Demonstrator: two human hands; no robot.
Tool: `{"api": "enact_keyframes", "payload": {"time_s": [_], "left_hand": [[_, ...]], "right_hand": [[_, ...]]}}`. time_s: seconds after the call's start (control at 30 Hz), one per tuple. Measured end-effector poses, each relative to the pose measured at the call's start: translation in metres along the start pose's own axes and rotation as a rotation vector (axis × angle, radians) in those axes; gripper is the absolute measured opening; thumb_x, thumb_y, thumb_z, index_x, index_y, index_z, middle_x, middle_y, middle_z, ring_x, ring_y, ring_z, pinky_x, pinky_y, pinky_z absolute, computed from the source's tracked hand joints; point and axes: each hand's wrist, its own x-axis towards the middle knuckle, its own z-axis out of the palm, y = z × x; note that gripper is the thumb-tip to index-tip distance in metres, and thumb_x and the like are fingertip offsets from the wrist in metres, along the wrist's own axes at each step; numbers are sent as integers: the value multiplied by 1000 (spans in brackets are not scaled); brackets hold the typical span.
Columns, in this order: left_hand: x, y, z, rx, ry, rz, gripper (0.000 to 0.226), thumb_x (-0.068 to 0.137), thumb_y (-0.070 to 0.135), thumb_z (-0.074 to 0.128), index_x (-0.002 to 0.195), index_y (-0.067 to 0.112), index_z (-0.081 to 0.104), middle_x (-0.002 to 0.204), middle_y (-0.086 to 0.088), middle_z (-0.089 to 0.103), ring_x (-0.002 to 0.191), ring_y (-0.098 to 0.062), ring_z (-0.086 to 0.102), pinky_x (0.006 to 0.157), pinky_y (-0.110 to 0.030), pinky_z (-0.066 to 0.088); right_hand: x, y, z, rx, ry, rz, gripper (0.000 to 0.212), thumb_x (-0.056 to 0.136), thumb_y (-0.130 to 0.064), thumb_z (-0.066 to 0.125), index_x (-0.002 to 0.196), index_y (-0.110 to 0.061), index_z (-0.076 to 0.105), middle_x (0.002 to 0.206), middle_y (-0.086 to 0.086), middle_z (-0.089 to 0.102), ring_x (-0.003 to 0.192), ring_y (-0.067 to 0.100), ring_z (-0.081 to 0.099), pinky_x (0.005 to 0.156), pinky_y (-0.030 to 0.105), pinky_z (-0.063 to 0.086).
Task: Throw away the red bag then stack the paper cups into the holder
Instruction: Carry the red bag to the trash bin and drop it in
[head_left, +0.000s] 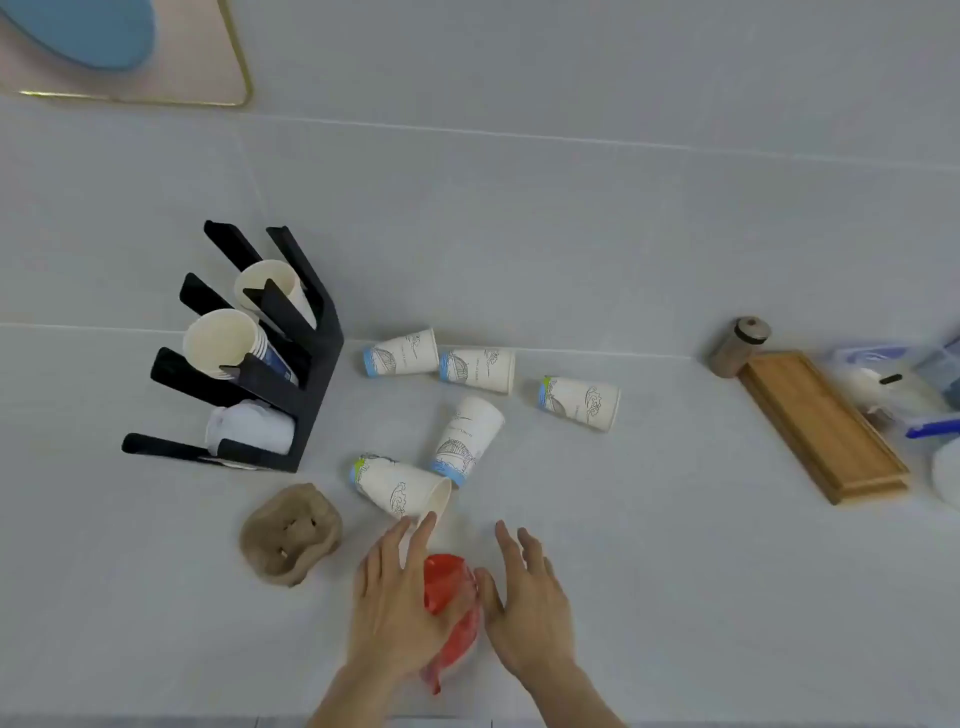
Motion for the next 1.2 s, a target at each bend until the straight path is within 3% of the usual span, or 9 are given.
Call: {"api": "enact_keyframes", "payload": {"time_s": [0.13,0.27,0.37,0.5,0.63,0.87,0.97,1.1,1.2], "left_hand": [[-6,-3,4,-173,-83,-157,94,77,73,54,154,42,10,156,4,25,142,-21,37,107,-40,42],[-12,-15,7,-308,-126,-309,78,88,39,64,151,40,20,139,6,49,125,-17,57,99,-37,48],[-14,-8,11,-409,-103,-340,71,88,17,67,147,36,34,129,9,57,117,-13,60,101,-32,48],[-6,-14,-7,-623,-1,-381,68,83,4,70,134,40,46,117,12,62,107,-8,61,96,-29,50],[8,-33,-45,-755,131,-337,63,79,1,75,124,38,53,110,14,65,99,1,62,87,-24,53],[30,-90,-103,-899,373,-333,48,78,9,81,116,24,57,108,14,67,98,-3,66,80,-13,51],[35,-121,-107,-844,363,-378,57,75,20,84,124,23,55,115,10,63,103,-10,64,89,-26,51],[38,-158,-99,-707,285,-516,79,70,32,86,138,22,47,132,-4,51,122,-26,51,101,-46,47],[40,-176,-90,-752,152,-605,88,70,32,85,144,24,38,134,-7,48,115,-29,59,96,-45,50]], "right_hand": [[-2,-6,11,188,-14,115,61,101,-50,40,158,-36,26,148,-4,49,124,19,61,101,37,51],[2,-18,31,451,-164,306,60,96,-51,53,152,-30,42,120,-5,68,109,19,68,99,41,55],[-2,-15,29,670,-171,400,42,96,-32,64,137,-23,60,103,-3,69,88,23,74,78,41,65],[0,-28,23,807,-147,388,29,92,-12,69,119,-22,69,102,7,75,86,26,77,59,28,61],[12,-68,11,852,-101,286,28,88,-5,71,108,-25,72,97,9,78,83,28,77,60,30,60],[48,-157,16,887,-20,151,18,89,-7,72,102,-20,73,93,11,75,73,21,72,59,27,59],[62,-185,34,831,18,148,17,88,-8,73,97,-22,73,91,9,75,74,21,73,65,35,65],[73,-205,62,644,67,149,25,86,-11,74,84,-35,69,87,-1,76,75,14,71,63,19,55],[75,-206,83,463,90,186,16,86,-25,74,91,-38,68,102,-2,72,94,20,68,83,32,55]]}}
